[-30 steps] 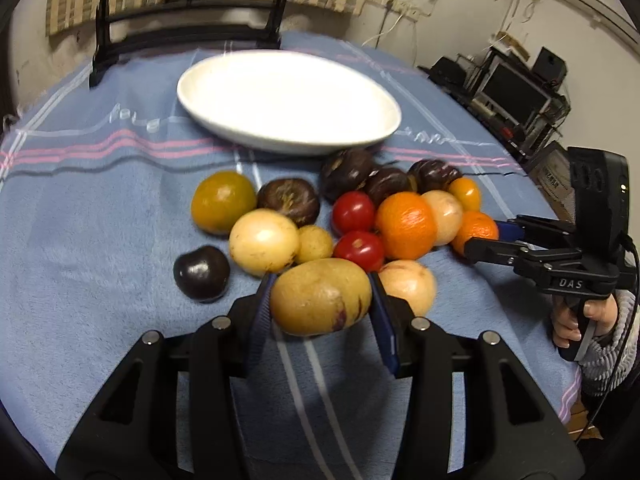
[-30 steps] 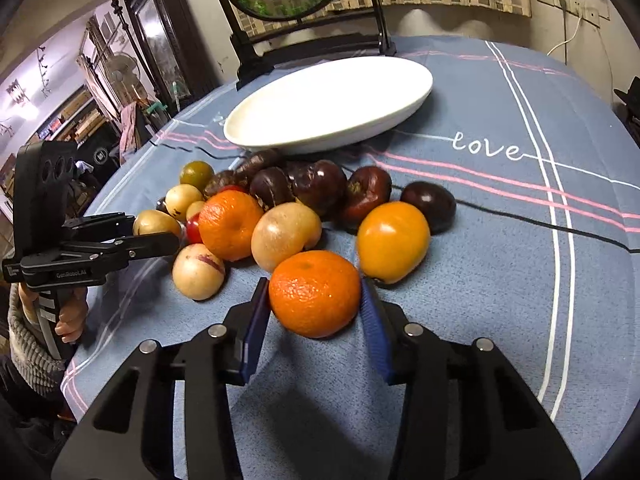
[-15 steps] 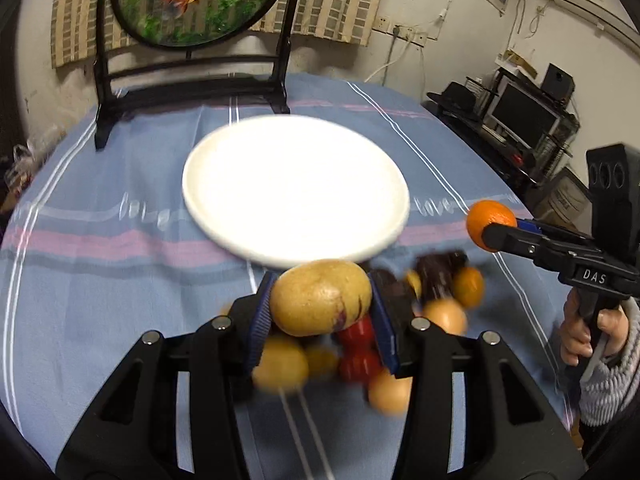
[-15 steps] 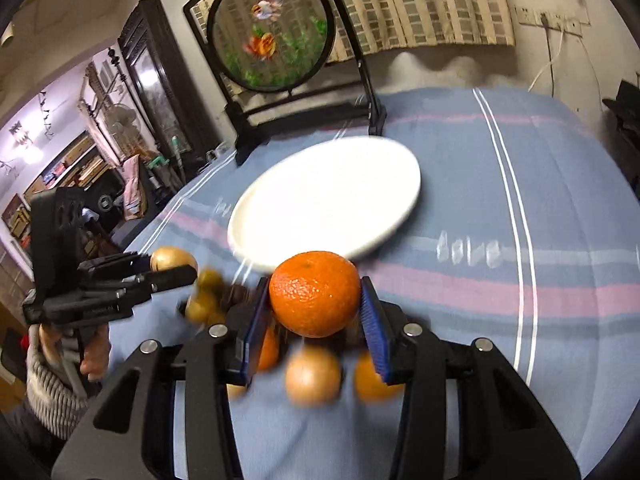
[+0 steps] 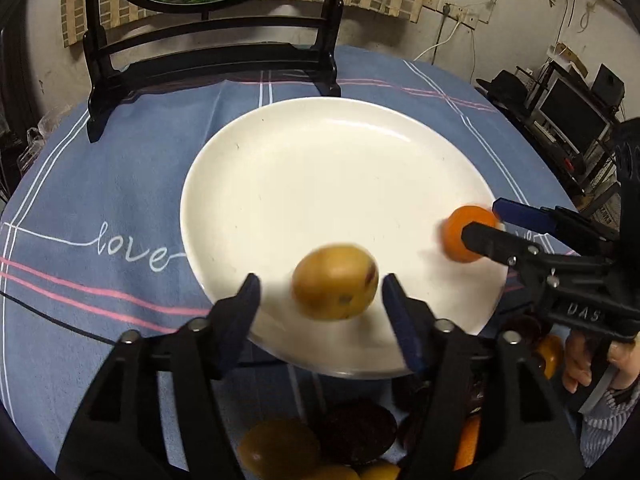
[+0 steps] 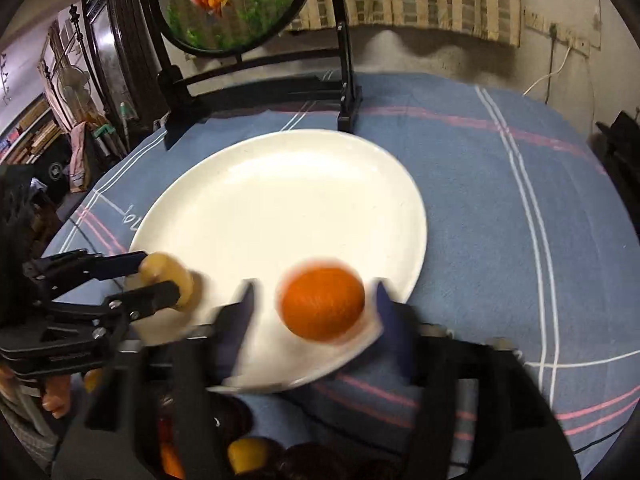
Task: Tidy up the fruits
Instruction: 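Carry both fruits over the white plate and open both grippers, then close the left gripper on a yellow-green round fruit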
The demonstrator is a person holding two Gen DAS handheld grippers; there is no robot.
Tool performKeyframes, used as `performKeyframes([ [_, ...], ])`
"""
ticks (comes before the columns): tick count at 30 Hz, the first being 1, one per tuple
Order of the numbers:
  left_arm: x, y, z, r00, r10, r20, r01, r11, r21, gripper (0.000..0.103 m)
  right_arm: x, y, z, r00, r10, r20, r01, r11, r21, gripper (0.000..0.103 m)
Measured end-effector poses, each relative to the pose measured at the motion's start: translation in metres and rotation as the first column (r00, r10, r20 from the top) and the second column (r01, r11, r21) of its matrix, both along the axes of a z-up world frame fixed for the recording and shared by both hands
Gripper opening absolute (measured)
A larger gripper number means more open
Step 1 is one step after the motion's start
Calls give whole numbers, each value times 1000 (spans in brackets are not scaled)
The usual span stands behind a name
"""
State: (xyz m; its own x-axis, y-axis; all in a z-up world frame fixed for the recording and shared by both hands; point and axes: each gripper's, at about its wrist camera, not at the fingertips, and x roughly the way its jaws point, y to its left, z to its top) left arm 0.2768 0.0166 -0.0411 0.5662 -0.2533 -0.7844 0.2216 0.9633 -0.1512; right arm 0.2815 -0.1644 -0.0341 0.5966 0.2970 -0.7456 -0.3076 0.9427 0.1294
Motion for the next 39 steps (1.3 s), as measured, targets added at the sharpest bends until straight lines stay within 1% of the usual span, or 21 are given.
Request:
performKeyframes([
  [2,0,3,2,1000,3,6,-3,1000,-12,68,-1,1,5,1000,7,28,-7,1000,-17,68],
  [7,0,16,7,999,35,13,-34,999,-34,68,-6,-7,17,998,-1,66,0,1000,14,68],
  [10,-7,27,16,998,56,40,-54,997,-47,68,-16,-11,30,995,-8,97,5,1000,25,68],
  [14,-30,41,25,993,88,80,-84,995,-50,69,-41,-25,46,992,-35,123,26,997,79,68],
  [15,-36,45,24,992,94,82,-89,994,-57,74,-51,-31,48,991,-46,124,34,995,97,68],
  [16,-48,50,21,991,103,82,-98,993,-64,79,-58,-35,49,991,-53,125,39,993,113,68],
  [19,-73,60,13,989,121,89,-117,992,-42,79,-91,-61,44,986,-102,130,76,980,186,68],
  [20,-79,64,10,987,131,88,-128,991,-38,79,-97,-66,41,985,-117,125,91,976,200,70],
  [23,-91,80,1,985,161,60,-158,986,-59,79,-114,-80,32,984,-149,99,123,966,230,77],
  [25,-94,86,-4,984,174,36,-171,982,-77,79,-120,-88,28,979,-188,81,165,958,234,83],
  [26,-94,87,-6,985,170,28,-168,982,-86,79,-121,-90,28,977,-199,80,175,954,242,91],
  [27,-94,86,-7,986,165,23,-162,983,-90,79,-122,-92,30,974,-208,85,180,950,256,93],
  [30,-92,78,-9,992,128,9,-127,988,-92,79,-121,-96,31,974,-210,84,180,945,274,93],
  [33,-89,70,-13,996,92,-14,-93,991,-99,79,-120,-94,29,977,-203,70,177,946,271,93],
  [36,-88,68,-16,996,88,-21,-89,992,-88,80,-118,-94,27,978,-200,55,179,947,265,93],
  [37,-87,67,-18,995,95,-24,-96,993,-68,82,-118,-95,27,978,-201,52,181,947,265,93],
  [39,-85,69,-20,994,109,-27,-111,992,-53,89,-118,-97,27,977,-207,52,187,947,261,93],
])
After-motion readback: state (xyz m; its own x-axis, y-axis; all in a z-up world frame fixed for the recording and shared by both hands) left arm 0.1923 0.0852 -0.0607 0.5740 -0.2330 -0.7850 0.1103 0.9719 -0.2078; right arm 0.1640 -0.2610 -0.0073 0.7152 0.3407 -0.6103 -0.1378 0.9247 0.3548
